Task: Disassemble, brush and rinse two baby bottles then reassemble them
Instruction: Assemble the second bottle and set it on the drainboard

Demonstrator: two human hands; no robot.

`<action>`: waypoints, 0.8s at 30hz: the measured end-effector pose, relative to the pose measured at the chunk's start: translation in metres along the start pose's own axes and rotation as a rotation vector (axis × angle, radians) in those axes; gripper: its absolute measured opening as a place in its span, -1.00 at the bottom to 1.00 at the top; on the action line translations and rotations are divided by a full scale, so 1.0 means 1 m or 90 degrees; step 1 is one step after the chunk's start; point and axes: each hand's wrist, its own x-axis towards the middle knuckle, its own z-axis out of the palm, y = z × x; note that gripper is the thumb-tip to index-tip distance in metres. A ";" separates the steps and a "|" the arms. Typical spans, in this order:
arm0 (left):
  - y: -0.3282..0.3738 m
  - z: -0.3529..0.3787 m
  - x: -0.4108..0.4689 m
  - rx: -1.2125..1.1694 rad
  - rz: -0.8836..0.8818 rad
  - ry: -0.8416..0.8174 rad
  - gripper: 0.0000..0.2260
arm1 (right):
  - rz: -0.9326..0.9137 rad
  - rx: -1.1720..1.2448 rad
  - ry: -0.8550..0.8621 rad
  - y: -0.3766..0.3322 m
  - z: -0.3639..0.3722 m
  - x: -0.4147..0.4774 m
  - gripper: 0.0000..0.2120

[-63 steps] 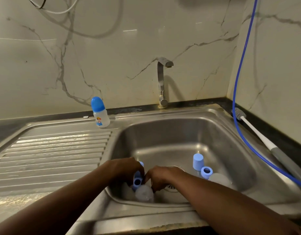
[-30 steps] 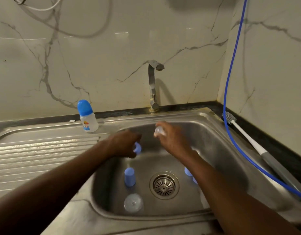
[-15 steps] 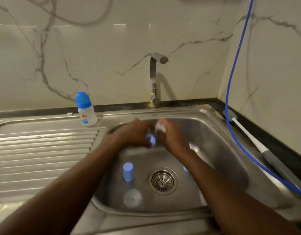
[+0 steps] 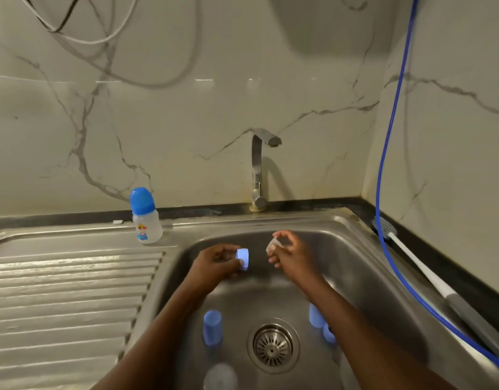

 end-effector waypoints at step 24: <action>0.005 0.023 0.012 -0.340 -0.021 -0.119 -0.72 | -0.137 0.006 0.111 -0.024 0.012 -0.009 -0.92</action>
